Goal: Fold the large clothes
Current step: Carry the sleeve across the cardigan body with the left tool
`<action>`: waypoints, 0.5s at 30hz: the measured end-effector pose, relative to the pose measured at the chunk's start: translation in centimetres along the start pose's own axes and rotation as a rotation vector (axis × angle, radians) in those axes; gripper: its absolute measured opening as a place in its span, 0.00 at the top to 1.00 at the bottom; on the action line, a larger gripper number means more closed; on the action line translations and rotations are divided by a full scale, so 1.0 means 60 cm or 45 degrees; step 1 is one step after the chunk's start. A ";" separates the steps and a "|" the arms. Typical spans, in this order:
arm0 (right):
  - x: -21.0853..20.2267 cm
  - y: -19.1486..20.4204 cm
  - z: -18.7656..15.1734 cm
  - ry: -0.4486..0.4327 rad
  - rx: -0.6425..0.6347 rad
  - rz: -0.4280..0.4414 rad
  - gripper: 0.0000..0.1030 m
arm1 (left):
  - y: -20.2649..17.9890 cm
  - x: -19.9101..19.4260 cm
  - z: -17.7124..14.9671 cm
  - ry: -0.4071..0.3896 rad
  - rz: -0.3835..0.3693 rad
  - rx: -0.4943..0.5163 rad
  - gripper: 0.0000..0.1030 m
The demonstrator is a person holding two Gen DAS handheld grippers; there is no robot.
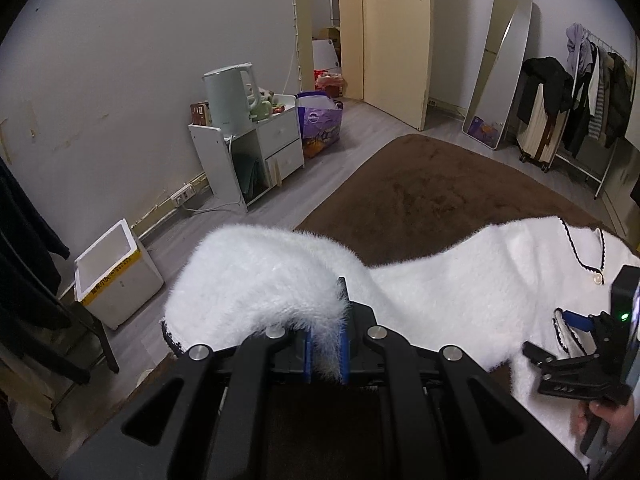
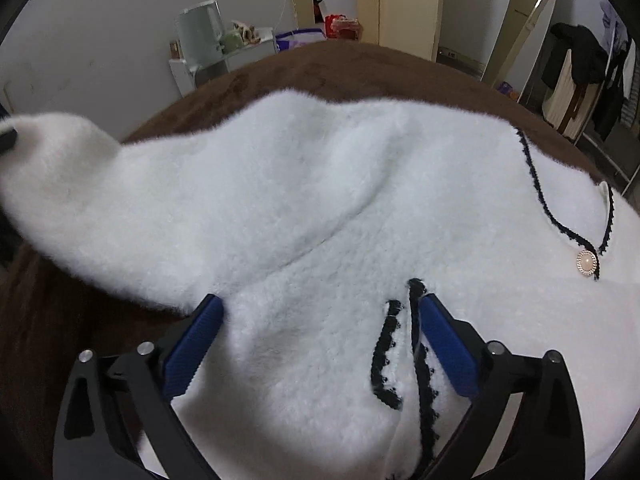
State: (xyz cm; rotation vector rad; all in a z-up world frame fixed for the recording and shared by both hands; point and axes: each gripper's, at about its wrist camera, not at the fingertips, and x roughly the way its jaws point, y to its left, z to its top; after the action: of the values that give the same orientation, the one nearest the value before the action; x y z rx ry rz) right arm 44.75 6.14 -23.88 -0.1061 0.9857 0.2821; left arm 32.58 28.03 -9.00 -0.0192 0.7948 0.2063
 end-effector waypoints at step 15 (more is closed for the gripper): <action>-0.005 0.005 -0.009 -0.065 -0.073 -0.102 0.05 | -0.022 -0.019 0.005 -0.027 0.025 0.028 0.88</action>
State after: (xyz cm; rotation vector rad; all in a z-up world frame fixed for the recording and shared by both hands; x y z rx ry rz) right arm 44.08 6.29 -23.91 -0.1890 0.9211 0.2387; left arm 32.27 26.57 -8.04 0.0114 0.7762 0.2158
